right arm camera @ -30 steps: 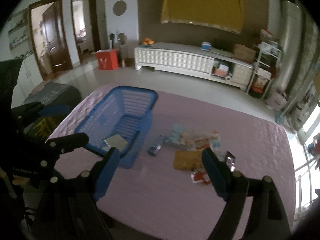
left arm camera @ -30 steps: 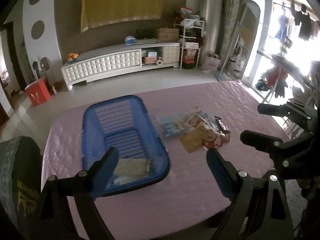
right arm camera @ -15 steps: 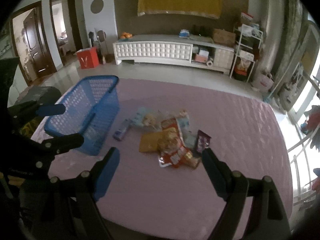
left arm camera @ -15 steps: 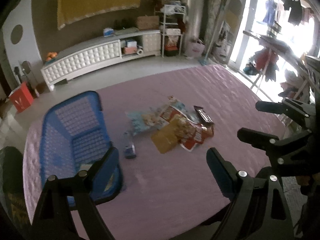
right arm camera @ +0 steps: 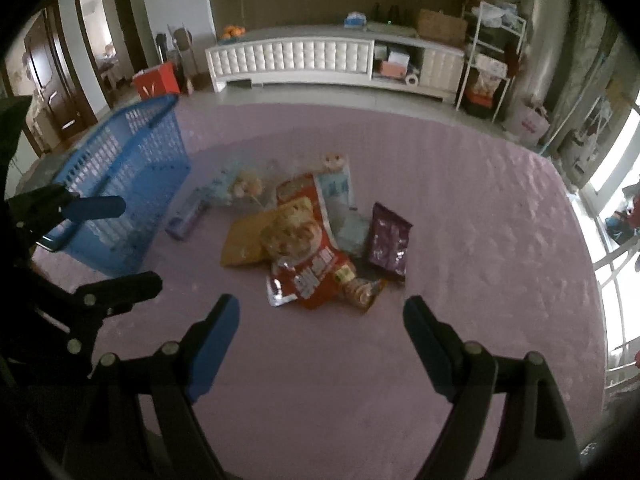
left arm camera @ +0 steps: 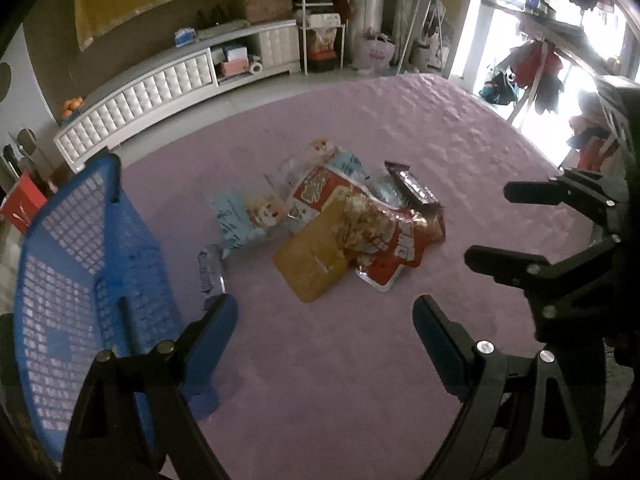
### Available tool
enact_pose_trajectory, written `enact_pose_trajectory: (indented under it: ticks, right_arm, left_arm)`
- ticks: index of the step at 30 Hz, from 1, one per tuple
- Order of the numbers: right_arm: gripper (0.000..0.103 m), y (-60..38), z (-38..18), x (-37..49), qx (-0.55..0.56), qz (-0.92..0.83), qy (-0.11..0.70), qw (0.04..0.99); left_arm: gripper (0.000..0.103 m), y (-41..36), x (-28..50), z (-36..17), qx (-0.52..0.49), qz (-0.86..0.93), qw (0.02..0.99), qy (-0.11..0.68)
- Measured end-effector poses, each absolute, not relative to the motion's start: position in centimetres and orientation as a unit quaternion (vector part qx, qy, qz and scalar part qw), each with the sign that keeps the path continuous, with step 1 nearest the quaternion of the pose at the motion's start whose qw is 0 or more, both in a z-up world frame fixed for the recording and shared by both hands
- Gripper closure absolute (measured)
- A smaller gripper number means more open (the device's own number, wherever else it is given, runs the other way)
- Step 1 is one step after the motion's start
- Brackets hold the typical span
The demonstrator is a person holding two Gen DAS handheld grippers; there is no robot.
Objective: Organize snacks
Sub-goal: 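Move both grippers back toward the remaining snack pile, then grasp the red chip bag with the right gripper while the left grasps the orange bag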
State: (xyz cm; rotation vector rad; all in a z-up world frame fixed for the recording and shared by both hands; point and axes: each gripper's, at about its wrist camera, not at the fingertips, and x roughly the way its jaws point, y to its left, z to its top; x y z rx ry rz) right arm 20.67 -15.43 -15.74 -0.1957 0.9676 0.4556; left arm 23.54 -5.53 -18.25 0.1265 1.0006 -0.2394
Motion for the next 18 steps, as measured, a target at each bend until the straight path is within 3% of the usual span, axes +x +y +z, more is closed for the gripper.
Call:
enact_pose_trajectory:
  ticks: [15, 18]
  right_arm:
    - [0.016, -11.6, -21.2, 25.2, -0.193, 0.262, 0.469, 0.821]
    - [0.023, -11.2, -22.0, 26.1, -0.201, 0.268, 0.478, 0.812]
  left_arm:
    - [0.015, -4.8, 28.2, -23.8, 0.044, -0.126, 0.850, 0.509]
    - [0.015, -4.6, 28.8, -24.2, 0.044, -0.127, 0.848, 0.512]
